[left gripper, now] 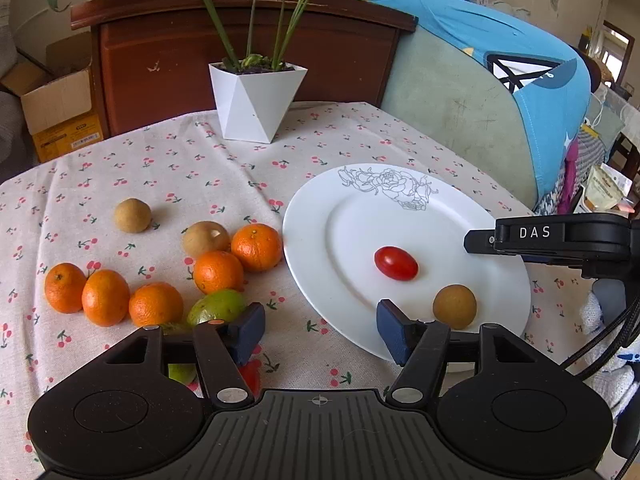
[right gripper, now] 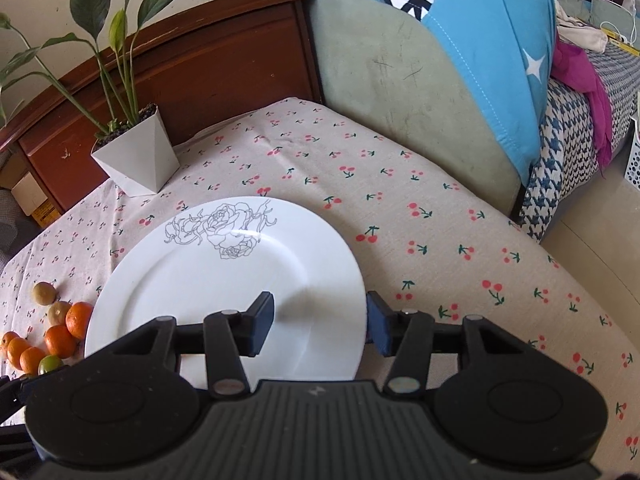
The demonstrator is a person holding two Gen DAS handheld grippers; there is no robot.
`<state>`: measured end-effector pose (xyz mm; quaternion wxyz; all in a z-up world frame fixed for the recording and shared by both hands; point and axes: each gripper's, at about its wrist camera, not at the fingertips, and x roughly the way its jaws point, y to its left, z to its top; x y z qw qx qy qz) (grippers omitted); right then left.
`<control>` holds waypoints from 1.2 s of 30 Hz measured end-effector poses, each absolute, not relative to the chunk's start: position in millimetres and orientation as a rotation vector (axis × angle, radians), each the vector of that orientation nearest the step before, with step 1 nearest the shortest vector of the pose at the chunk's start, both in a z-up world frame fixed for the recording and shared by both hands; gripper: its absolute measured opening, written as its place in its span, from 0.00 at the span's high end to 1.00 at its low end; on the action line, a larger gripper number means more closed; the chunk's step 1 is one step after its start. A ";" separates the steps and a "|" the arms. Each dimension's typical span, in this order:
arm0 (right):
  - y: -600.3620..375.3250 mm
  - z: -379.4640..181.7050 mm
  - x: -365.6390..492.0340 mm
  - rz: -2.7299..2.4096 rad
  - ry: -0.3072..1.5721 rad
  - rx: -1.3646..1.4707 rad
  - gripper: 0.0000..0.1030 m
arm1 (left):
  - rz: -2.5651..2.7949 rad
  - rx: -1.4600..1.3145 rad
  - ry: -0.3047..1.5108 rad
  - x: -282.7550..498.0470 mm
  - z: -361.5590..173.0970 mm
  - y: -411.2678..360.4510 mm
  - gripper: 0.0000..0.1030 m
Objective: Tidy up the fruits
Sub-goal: 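Open both tools and withdraw them from the plate toward the fruit, then grasp a second red cherry tomato with the right tool while the left tool grasps a green lime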
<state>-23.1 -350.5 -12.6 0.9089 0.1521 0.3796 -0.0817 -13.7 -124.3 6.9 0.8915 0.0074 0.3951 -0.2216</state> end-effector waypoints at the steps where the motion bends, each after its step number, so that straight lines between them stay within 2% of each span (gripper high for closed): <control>1: -348.6 -12.4 -24.6 -0.166 0.784 0.315 0.50 | -0.458 0.014 0.822 -14.4 6.9 -122.4 0.39; 9: -341.8 -7.3 -38.0 -0.218 0.802 0.362 0.52 | -0.489 0.025 0.825 -28.0 12.5 -111.0 0.40; 20: -308.2 18.8 -73.3 -0.225 0.726 0.401 0.51 | -0.413 0.010 0.821 -40.5 42.4 -61.1 0.39; 36: -223.1 19.2 -96.3 0.039 0.739 0.395 0.53 | -0.216 -0.033 0.859 -39.7 44.0 7.7 0.37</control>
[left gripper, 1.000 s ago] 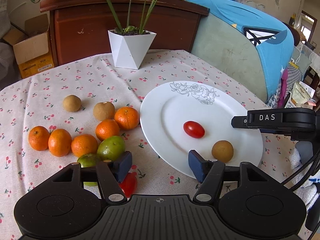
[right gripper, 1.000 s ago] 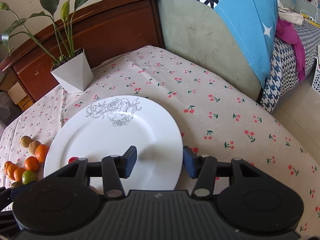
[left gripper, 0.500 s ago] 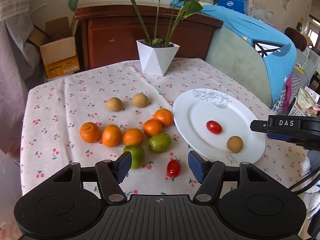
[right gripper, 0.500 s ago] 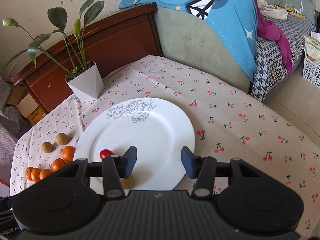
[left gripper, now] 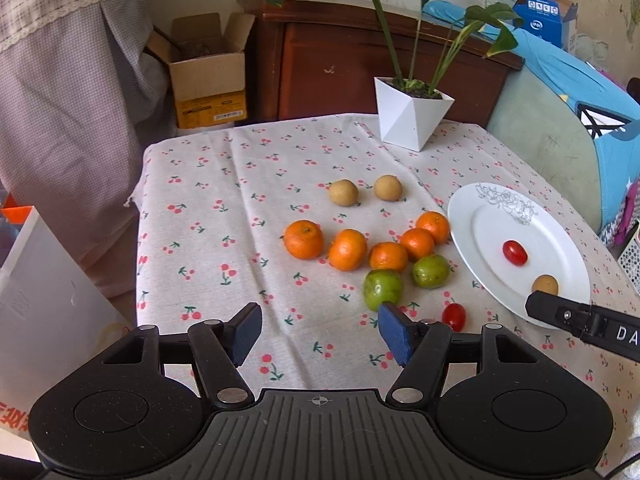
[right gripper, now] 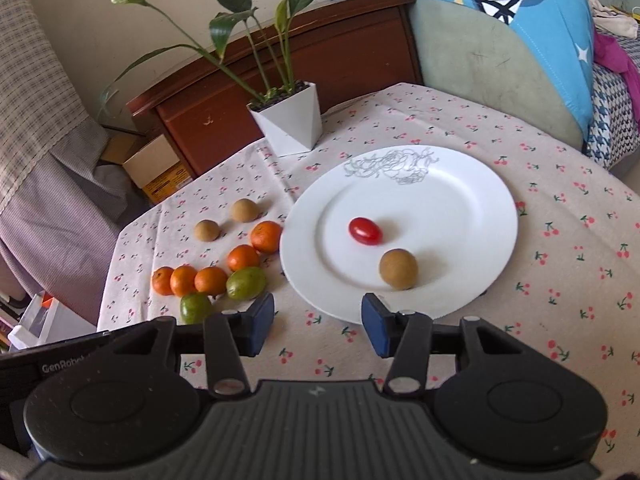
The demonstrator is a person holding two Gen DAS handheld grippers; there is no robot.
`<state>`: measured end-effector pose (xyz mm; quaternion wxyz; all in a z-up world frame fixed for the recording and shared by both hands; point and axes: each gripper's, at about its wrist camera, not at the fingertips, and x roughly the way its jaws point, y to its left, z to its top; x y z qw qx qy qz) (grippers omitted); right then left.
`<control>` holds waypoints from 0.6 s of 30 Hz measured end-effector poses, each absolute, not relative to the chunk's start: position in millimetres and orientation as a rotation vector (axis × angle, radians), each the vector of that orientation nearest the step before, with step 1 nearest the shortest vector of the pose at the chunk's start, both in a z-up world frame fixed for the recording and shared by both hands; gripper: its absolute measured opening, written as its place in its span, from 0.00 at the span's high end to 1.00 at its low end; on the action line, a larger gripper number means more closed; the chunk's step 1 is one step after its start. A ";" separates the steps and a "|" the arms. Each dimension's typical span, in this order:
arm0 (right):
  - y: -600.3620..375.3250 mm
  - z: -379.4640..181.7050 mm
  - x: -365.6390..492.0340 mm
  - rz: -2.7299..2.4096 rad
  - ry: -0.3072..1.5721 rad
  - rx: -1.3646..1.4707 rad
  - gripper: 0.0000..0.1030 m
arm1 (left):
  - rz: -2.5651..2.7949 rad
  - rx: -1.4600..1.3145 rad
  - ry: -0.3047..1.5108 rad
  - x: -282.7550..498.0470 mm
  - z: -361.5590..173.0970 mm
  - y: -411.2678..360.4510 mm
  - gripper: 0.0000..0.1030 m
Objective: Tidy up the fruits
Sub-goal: 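Grasp a second red cherry tomato with the right tool while the left tool grasps a green lime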
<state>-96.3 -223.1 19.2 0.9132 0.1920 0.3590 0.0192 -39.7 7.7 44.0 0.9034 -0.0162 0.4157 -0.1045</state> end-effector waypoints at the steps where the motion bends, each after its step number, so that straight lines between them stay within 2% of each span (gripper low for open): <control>1: -218.5 17.9 -94.9 0.053 0.744 0.386 0.53 | -0.208 -0.036 0.857 -39.3 43.5 11.2 0.37; 18: -178.3 -6.0 -74.3 0.128 0.795 0.290 0.66 | -0.201 -0.096 0.856 -34.5 36.0 25.5 0.39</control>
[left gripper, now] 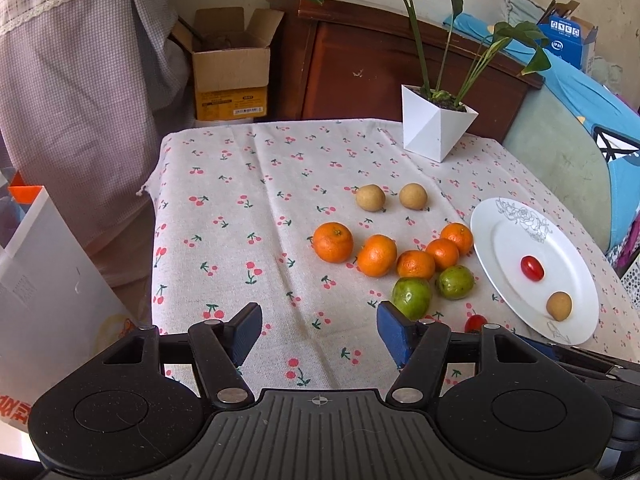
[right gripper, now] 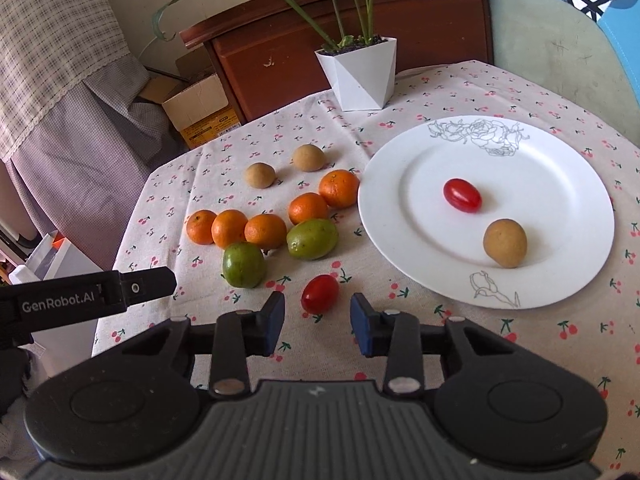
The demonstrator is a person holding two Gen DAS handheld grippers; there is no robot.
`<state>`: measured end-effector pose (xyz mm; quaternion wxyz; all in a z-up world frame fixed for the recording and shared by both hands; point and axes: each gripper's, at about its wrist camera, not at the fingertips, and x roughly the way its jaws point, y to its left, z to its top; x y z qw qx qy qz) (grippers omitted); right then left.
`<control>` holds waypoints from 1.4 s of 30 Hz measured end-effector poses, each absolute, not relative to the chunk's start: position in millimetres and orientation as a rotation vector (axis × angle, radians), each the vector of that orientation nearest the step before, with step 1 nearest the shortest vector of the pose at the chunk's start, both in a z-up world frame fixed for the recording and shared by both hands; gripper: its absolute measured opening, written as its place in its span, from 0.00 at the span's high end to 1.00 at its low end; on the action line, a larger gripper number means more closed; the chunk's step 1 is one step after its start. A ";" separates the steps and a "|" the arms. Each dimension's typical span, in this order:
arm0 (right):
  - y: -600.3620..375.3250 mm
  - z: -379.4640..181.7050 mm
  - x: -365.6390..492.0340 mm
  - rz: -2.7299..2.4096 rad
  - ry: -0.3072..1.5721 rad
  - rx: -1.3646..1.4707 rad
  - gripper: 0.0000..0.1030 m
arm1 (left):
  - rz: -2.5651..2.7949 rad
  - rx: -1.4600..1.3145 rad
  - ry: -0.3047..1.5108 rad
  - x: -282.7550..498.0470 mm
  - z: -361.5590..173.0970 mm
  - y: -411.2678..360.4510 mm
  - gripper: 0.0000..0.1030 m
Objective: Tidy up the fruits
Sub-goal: 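Grasp a second red cherry tomato with the right tool while the left tool grasps a green lime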
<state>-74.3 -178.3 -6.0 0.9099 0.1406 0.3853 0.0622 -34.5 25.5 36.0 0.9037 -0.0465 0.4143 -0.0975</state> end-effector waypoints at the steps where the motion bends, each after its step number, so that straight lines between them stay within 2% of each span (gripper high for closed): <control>1: -177.3 -7.1 -73.7 0.124 0.793 0.284 0.67 | -0.204 -0.096 0.857 -34.4 35.3 24.6 0.39; 4: -175.6 -7.7 -72.1 0.117 0.786 0.266 0.72 | -0.216 -0.094 0.857 -33.6 33.7 21.8 0.39; 6: -174.9 -8.5 -71.6 0.111 0.785 0.254 0.81 | -0.222 -0.099 0.857 -32.6 32.5 20.0 0.42; 7: -174.7 -8.7 -71.8 0.110 0.783 0.249 0.82 | -0.225 -0.100 0.855 -32.2 31.9 19.0 0.42; 17: -189.7 0.4 -77.2 0.072 0.756 0.314 0.82 | -0.297 -0.111 0.841 -28.7 25.3 0.6 0.51; 25: -206.4 7.4 -80.1 0.049 0.734 0.392 0.82 | -0.346 -0.114 0.840 -24.7 12.4 -18.8 0.63; 32: -210.4 7.5 -80.7 0.038 0.737 0.401 0.82 | -0.338 -0.081 0.813 -22.3 8.6 -30.8 0.67; 33: -211.5 7.3 -81.1 0.034 0.737 0.404 0.82 | -0.340 -0.083 0.812 -22.1 8.1 -31.4 0.74; 42: -229.2 14.6 -85.5 -0.009 0.698 0.463 0.82 | -0.369 -0.124 0.782 -26.1 20.4 -34.9 0.75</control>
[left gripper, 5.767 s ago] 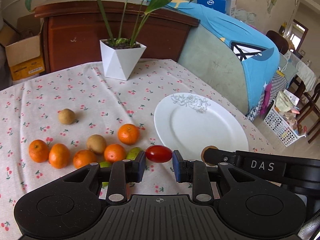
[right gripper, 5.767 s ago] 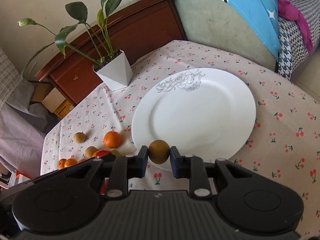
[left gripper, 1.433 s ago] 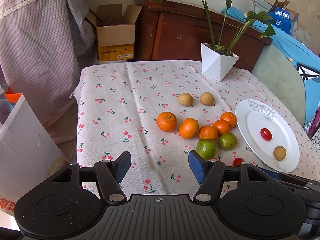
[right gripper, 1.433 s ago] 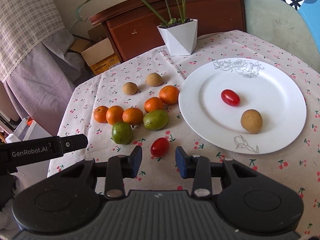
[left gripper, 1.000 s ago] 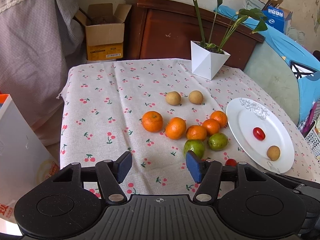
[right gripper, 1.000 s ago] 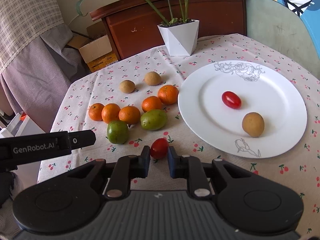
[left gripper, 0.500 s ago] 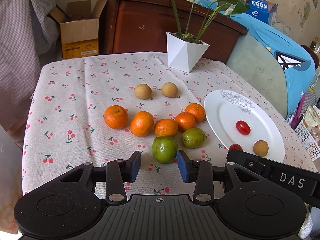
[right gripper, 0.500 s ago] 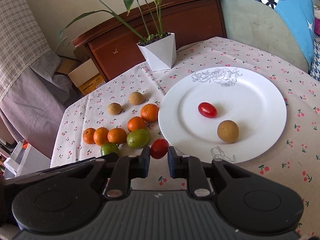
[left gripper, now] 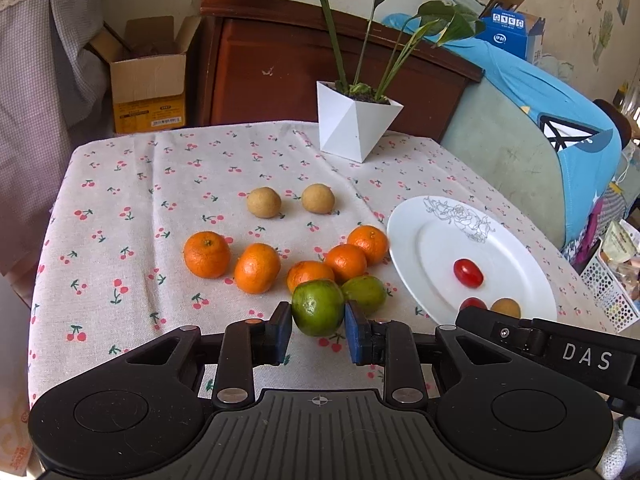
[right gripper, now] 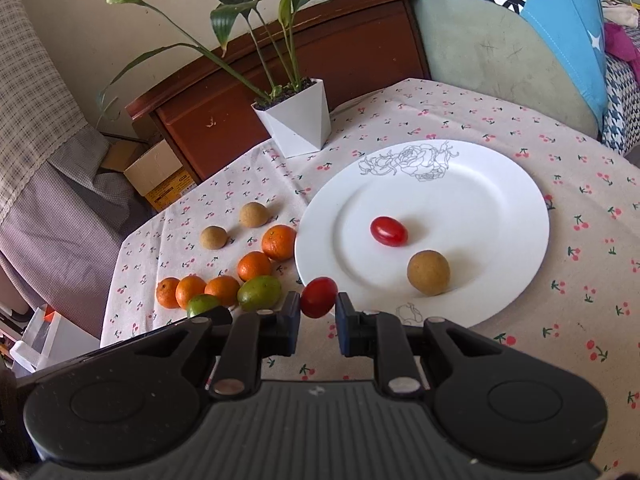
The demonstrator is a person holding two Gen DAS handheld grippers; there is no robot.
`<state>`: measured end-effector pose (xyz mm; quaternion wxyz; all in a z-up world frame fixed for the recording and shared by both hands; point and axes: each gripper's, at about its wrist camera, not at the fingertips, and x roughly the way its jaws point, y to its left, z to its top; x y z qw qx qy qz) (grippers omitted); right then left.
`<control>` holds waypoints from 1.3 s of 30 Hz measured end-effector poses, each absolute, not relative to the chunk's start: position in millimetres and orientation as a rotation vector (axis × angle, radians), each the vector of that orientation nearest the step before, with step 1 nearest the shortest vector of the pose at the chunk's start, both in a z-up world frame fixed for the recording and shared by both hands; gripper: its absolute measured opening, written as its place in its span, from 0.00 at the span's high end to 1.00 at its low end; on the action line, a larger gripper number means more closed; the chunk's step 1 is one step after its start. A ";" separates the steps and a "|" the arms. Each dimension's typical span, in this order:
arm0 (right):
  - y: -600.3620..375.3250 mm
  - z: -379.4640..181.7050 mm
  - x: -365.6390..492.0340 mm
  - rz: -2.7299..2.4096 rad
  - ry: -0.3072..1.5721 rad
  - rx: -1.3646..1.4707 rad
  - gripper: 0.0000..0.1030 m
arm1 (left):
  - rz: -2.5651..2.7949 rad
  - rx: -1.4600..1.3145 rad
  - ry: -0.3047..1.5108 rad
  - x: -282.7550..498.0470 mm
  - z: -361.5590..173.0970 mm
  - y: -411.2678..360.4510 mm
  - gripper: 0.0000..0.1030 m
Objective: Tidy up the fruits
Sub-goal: 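Grasp a second red cherry tomato with the right tool while the left tool grasps a green lime, then lower the tomato onto the plate with the right tool while the left tool releases the lime there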
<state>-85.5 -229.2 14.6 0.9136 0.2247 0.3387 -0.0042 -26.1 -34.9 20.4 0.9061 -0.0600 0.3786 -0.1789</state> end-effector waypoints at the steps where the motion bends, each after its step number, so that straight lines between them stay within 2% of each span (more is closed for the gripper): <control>1: -233.0 16.4 -86.5 -0.019 0.688 0.468 0.82 | -0.384 -0.135 0.777 -26.2 23.7 -36.7 0.75; 22: -295.5 11.1 -91.0 -0.245 0.632 0.611 0.82 | -0.524 -0.126 0.818 -15.5 20.6 -117.9 0.75; 29: -303.3 6.3 -87.4 -0.263 0.638 0.661 0.76 | -0.521 -0.034 0.834 -21.3 29.2 -126.7 0.72; 31: -303.6 7.6 -87.1 -0.266 0.639 0.672 0.73 | -0.516 -0.005 0.840 -22.6 34.0 -127.9 0.60; 33: -303.7 9.8 -86.9 -0.273 0.644 0.689 0.61 | -0.516 0.023 0.830 -25.2 40.7 -127.1 0.54; 35: -303.8 13.7 -86.7 -0.277 0.644 0.691 0.57 | -0.531 0.056 0.822 -26.6 48.5 -125.7 0.52; 37: -302.0 19.7 -85.1 -0.280 0.653 0.681 0.52 | -0.527 0.075 0.828 -25.8 54.9 -122.4 0.42; 39: -299.2 24.1 -82.6 -0.268 0.669 0.674 0.48 | -0.524 0.081 0.833 -24.3 60.4 -115.9 0.37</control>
